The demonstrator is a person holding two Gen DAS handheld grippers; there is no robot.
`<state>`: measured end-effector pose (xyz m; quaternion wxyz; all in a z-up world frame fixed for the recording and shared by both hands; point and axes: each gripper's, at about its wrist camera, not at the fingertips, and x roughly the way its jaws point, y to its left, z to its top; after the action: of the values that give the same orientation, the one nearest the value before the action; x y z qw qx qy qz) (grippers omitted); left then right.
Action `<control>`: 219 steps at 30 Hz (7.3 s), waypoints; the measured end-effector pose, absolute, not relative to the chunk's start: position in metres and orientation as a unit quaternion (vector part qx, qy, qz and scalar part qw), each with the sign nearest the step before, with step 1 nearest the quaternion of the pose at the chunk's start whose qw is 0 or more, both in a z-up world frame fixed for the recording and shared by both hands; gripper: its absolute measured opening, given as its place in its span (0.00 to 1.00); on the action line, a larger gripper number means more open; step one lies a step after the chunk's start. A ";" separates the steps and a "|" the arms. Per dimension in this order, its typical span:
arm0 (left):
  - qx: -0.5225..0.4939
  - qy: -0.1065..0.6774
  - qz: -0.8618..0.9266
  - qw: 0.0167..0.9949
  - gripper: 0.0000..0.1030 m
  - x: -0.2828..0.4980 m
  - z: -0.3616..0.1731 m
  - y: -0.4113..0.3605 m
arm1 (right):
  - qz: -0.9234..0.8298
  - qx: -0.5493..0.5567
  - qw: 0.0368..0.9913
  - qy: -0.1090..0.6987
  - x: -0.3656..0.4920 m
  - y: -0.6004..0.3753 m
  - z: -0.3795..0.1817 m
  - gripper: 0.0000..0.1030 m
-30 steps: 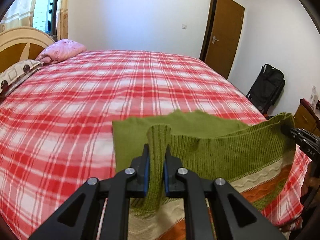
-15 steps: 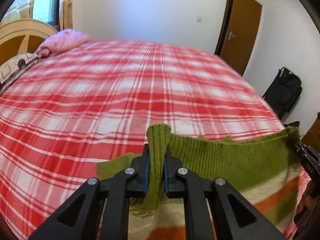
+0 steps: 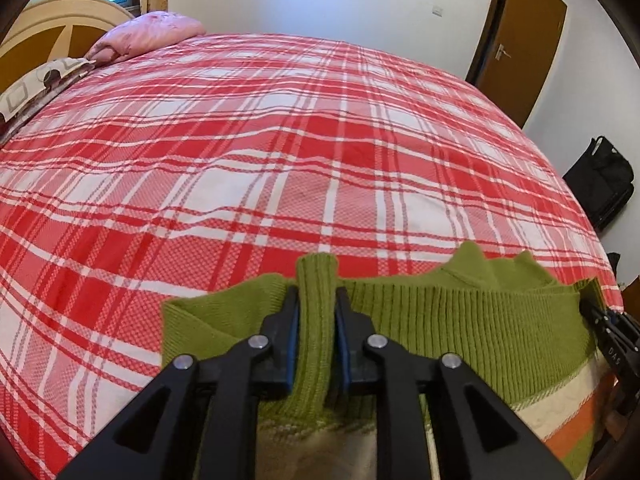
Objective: Fold small clothes
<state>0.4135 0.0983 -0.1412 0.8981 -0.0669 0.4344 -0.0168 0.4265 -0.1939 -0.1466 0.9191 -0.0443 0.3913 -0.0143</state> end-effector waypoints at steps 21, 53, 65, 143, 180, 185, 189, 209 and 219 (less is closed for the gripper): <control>-0.006 0.403 0.036 0.915 0.69 0.268 -0.101 0.113 | 0.027 0.025 0.937 0.347 0.249 -0.168 -0.137 0.26; 0.063 0.425 0.045 0.902 0.72 0.225 -0.141 0.085 | 0.026 -0.008 0.929 0.369 0.202 -0.150 -0.167 0.32; 0.063 0.427 0.043 0.901 0.72 0.222 -0.138 0.085 | 0.044 0.026 0.927 0.372 0.194 -0.153 -0.153 0.35; -0.176 0.391 -0.042 0.903 0.12 0.300 -0.073 0.098 | 0.141 0.102 0.909 0.379 0.320 -0.084 -0.166 0.30; -0.006 0.360 -0.160 0.919 0.78 0.196 -0.051 -0.009 | 0.180 0.400 0.837 0.328 0.281 -0.238 -0.152 0.63; -0.057 0.386 -0.076 0.917 0.78 0.219 -0.071 0.050 | 0.161 0.312 0.863 0.363 0.312 -0.197 -0.156 0.63; -0.060 0.398 -0.048 0.914 0.78 0.227 -0.087 0.061 | 0.138 0.240 0.886 0.371 0.323 -0.170 -0.153 0.53; -0.030 0.390 -0.070 0.918 0.78 0.232 -0.090 0.019 | 0.137 0.025 0.934 0.329 0.303 -0.223 -0.099 0.17; 0.065 0.382 -0.069 0.919 0.78 0.227 -0.107 -0.037 | 0.098 0.133 0.918 0.360 0.307 -0.283 -0.142 0.31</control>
<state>0.2270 -0.0373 -0.1066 0.9195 0.0647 0.3817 -0.0687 0.3072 -0.2831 -0.1420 0.9185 0.1327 0.3595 0.0977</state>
